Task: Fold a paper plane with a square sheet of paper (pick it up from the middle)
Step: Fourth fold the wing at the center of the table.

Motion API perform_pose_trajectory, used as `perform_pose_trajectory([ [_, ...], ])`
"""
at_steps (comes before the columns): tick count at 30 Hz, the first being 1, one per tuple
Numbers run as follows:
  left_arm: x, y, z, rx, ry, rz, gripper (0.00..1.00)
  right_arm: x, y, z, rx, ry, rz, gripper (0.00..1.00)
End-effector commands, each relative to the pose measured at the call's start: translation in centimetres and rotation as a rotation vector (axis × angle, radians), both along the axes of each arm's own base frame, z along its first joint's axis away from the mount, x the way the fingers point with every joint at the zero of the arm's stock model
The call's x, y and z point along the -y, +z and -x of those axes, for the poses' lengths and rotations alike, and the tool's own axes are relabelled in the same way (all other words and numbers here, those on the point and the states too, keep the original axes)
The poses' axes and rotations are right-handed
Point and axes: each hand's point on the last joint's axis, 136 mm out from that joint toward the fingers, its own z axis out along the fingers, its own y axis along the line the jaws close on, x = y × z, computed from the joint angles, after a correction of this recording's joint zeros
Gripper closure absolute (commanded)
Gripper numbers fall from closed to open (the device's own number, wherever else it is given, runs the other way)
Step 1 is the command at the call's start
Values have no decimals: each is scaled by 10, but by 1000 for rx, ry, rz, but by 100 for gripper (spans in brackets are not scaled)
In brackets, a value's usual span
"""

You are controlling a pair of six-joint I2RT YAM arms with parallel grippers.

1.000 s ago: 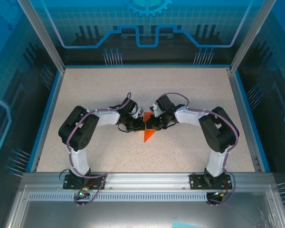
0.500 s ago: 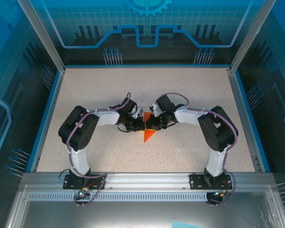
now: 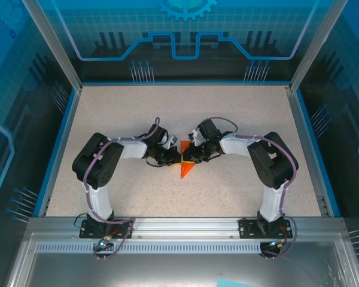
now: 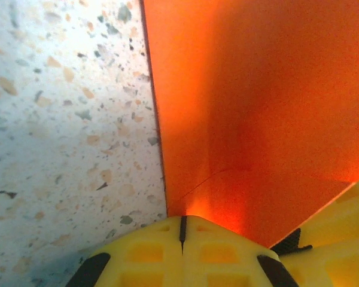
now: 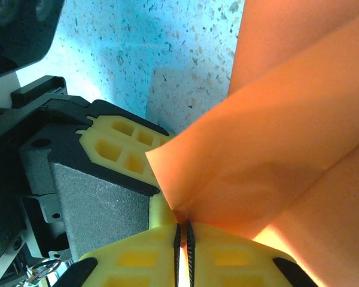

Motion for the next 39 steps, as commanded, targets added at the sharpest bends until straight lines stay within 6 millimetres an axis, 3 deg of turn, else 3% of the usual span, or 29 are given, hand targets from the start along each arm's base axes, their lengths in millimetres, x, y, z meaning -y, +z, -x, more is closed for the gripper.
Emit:
perform_pose_trajectory([
  [1, -19, -32, 19, -95, 35, -84, 100, 0, -11, -9, -5, -35, -35, 86],
  [7, -23, -33, 19, -104, 54, -67, 100, -1, -7, -11, -26, -57, -96, 87],
  [21, -26, -25, 15, -94, 64, -67, 100, 11, -18, -14, -78, -120, -121, 87],
  [39, -21, 15, 4, -30, 57, -43, 100, 16, -32, -10, -83, -99, -63, 87],
])
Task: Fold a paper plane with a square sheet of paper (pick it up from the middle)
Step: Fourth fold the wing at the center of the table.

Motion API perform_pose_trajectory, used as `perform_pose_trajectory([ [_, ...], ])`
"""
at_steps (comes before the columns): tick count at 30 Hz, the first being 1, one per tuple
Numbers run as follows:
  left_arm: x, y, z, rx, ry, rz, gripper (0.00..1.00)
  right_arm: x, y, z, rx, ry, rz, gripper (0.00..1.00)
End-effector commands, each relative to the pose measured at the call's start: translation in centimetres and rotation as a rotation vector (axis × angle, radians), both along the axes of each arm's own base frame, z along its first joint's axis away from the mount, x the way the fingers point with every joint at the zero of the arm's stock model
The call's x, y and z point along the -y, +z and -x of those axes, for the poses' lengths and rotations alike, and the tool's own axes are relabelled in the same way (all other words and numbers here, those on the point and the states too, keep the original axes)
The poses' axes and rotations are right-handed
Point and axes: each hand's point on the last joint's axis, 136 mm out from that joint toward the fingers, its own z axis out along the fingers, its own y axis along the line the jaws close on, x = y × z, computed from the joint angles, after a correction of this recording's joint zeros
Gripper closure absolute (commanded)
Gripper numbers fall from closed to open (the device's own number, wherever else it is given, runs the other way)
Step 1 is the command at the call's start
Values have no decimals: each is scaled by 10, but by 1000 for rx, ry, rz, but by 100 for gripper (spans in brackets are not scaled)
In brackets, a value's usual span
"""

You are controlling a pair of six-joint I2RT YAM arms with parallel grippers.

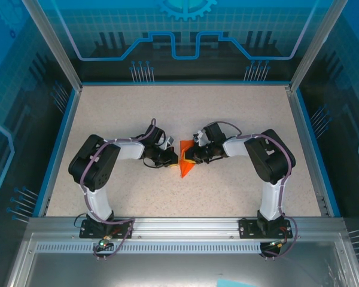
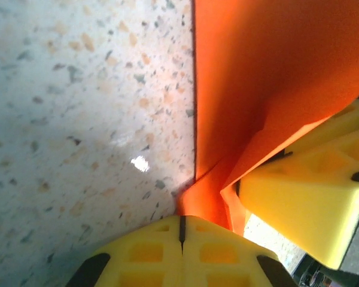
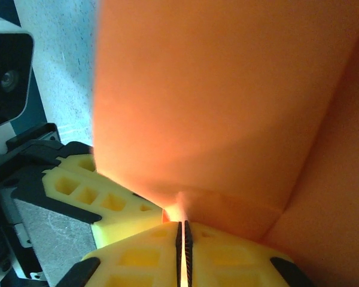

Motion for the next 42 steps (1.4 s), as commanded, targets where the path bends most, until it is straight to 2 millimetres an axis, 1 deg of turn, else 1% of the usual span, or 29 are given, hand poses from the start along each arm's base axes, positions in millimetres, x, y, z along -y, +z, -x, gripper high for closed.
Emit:
perform_pose_trajectory([
  [1, -6, 14, -3, 11, 12, -15, 100, 9, -16, 4, -27, 2, 54, 87],
  [7, -2, 36, -8, 51, 17, 16, 100, 10, -18, 5, -29, 6, 60, 87],
  [11, 0, 37, -7, 51, 12, 16, 97, 9, -16, 4, -22, 9, 58, 87],
  [15, 2, 27, -2, 32, -5, -17, 92, 8, -11, 4, -11, 9, 45, 87],
  [16, 2, 24, -1, 29, -10, -30, 92, 7, -9, 3, -4, 10, 41, 87],
  [18, 1, 18, 0, 24, -14, -58, 99, 8, -5, 4, 3, 8, 37, 87],
  [19, 1, 16, 1, 23, -15, -69, 100, 8, -3, 4, 9, 10, 35, 87],
  [26, 8, 6, 3, 9, -39, -78, 100, 8, 0, 6, 11, 11, 30, 87],
  [29, 8, 2, 2, 5, -40, -86, 100, 9, 0, 7, 11, 9, 30, 87],
  [42, 19, -6, -3, 11, -56, -86, 100, 10, 6, 9, 24, 11, 9, 87],
])
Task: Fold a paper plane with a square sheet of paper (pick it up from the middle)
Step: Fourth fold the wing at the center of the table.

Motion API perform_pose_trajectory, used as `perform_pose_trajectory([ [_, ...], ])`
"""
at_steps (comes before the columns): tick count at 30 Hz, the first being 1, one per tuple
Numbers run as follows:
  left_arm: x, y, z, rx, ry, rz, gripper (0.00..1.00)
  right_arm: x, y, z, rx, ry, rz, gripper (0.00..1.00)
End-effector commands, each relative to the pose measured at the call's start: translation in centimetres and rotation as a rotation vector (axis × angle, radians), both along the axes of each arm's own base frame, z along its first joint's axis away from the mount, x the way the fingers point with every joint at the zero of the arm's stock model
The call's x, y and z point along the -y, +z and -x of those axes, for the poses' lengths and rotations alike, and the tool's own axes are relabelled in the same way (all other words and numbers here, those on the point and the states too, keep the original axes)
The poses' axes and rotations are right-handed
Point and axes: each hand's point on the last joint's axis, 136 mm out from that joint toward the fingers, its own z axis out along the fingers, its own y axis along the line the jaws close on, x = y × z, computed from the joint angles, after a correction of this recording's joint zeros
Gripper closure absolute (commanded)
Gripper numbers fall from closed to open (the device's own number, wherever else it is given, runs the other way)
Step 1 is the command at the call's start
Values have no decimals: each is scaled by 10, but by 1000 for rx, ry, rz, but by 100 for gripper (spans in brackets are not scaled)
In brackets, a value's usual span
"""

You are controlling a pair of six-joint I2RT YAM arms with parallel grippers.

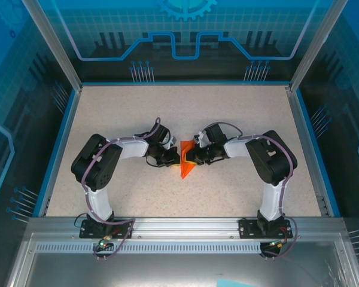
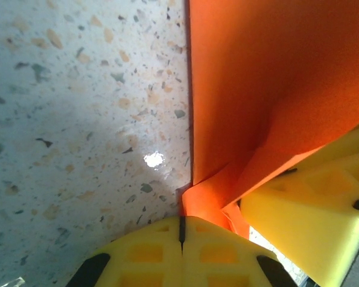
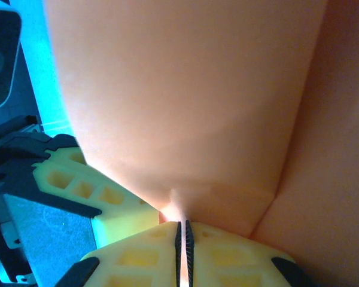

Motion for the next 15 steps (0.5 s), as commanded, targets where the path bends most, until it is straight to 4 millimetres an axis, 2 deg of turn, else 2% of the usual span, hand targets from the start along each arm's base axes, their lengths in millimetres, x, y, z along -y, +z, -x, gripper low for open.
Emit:
perform_pose_trajectory([
  [1, 11, -5, -5, 26, -35, -5, 100, 5, 6, 2, 10, -1, -3, 87],
  [15, 23, 0, -9, 34, -40, 30, 100, 9, 13, 5, 23, -6, -13, 87],
])
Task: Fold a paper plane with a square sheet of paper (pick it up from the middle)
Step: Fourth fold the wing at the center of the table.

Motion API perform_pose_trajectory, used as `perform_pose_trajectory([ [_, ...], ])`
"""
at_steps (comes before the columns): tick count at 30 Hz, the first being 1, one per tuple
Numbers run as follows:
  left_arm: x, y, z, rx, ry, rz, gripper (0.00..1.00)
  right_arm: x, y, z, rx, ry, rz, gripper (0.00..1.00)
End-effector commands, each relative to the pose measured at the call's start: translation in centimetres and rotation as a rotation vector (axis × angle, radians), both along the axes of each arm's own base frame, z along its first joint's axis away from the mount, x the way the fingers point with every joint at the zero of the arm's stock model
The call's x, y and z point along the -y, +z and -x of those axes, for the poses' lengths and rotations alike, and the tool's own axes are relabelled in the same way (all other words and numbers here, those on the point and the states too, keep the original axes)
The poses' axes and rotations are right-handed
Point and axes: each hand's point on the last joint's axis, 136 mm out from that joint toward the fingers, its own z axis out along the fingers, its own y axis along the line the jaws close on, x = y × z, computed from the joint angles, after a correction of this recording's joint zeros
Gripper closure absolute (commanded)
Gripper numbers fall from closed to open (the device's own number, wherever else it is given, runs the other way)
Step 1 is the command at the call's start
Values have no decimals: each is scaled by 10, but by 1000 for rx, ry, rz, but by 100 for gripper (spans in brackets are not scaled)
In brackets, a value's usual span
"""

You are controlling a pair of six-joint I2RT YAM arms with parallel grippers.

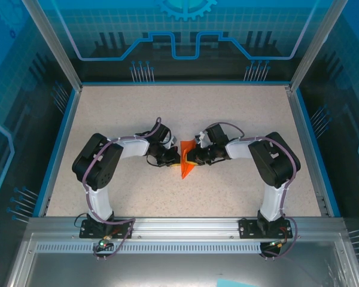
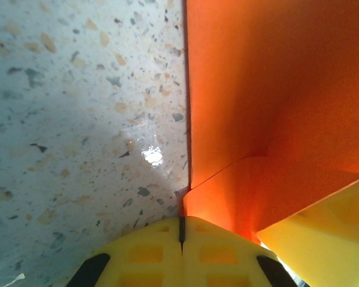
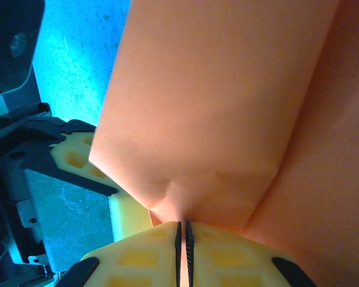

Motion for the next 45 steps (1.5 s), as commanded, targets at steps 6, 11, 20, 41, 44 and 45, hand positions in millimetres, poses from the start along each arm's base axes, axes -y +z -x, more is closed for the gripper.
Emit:
perform_pose_trajectory([
  [6, 26, 3, -11, 50, -36, 54, 100, 6, 5, 1, 11, -5, -11, 87],
  [11, 28, 5, -13, 54, -31, 70, 100, 6, 4, 1, 9, -4, -12, 87],
  [20, 30, 4, -14, 53, -28, 84, 100, 6, -3, 1, -5, 2, -5, 87],
  [41, 24, 0, -9, 44, -25, 78, 100, -5, -17, -8, -24, 23, 5, 87],
  [44, 23, 3, -9, 48, -21, 82, 100, -5, -19, -9, -25, 24, 12, 87],
  [45, 23, 4, -8, 49, -23, 84, 100, -5, -19, -9, -27, 24, 11, 87],
])
